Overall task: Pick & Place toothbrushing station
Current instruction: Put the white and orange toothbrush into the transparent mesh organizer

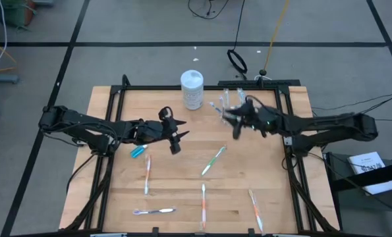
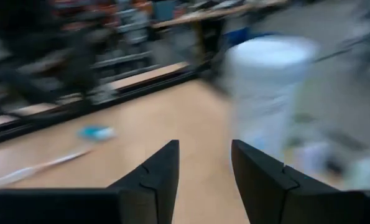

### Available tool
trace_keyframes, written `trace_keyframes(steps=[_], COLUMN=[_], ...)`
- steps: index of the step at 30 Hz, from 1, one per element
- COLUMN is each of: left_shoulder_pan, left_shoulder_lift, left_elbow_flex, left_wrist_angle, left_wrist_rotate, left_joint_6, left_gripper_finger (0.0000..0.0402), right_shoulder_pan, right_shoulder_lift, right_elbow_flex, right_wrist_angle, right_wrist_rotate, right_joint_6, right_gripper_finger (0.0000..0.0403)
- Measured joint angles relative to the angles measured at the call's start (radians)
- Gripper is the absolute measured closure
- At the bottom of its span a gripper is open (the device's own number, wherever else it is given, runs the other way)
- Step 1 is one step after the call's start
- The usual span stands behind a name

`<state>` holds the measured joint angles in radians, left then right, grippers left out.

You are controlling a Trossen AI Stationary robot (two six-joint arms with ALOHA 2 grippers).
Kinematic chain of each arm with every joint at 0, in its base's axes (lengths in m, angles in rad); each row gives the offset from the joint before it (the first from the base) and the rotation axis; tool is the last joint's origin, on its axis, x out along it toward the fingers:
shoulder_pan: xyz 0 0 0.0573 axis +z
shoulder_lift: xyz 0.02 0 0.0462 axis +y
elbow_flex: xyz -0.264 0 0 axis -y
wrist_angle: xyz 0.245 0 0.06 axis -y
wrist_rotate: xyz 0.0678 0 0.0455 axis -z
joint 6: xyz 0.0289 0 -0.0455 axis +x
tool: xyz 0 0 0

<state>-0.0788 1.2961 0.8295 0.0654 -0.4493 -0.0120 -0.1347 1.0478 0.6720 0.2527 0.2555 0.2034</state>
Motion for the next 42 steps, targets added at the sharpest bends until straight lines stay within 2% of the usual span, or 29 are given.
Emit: trace_keyframes(steps=[4,6,12,15,18,20,25,30,33,38,42], left_shoulder_pan=[0.000,0.000,0.000,0.000,0.000,0.000,0.000,0.000,0.000,0.000,0.000], left_shoulder_lift=[0.000,0.000,0.000,0.000,0.000,0.000,0.000,0.000,0.000,0.000,0.000], left_elbow_flex=[0.000,0.000,0.000,0.000,0.000,0.000,0.000,0.000,0.000,0.000,0.000], left_wrist_angle=[0.001,0.004,0.005,0.004,0.004,0.002,-0.029,-0.054,-0.056,-0.055,-0.055], left_wrist_rotate=[0.039,0.041,0.041,0.041,0.041,0.041,0.041,0.041,0.041,0.041,0.041], left_joint_6=[0.004,0.014,0.039,0.029,0.022,0.019,0.019,0.014,-0.001,-0.020,-0.020], left_gripper_finger=[0.0206,0.0206,0.0206,0.0206,0.0206,0.0206,0.0206,0.0206,0.0206,0.0206,0.0206], right_shoulder_pan=[0.165,0.239,0.413,0.482,0.563,0.629,0.784,0.900,0.921,0.910,0.906], right_shoulder_lift=[-0.025,-0.025,0.016,0.063,0.117,0.154,0.231,0.294,0.321,0.357,0.392], right_elbow_flex=[0.000,0.011,0.079,0.083,0.084,0.084,0.084,0.084,0.079,0.062,0.047], right_wrist_angle=[-0.039,-0.078,-0.354,-0.480,-0.566,-0.578,-0.573,-0.571,-0.574,-0.572,-0.573], right_wrist_rotate=[-0.011,0.002,-0.007,-0.105,-0.292,-0.380,-0.417,-0.418,-0.416,-0.404,-0.329], right_joint_6=[0.081,0.179,0.500,0.756,1.035,1.169,1.565,1.827,1.853,1.784,1.725], right_gripper_finger=[0.0272,0.0275,0.0277,0.0277,0.0277,0.0277,0.0277,0.0277,0.0277,0.0277,0.0277])
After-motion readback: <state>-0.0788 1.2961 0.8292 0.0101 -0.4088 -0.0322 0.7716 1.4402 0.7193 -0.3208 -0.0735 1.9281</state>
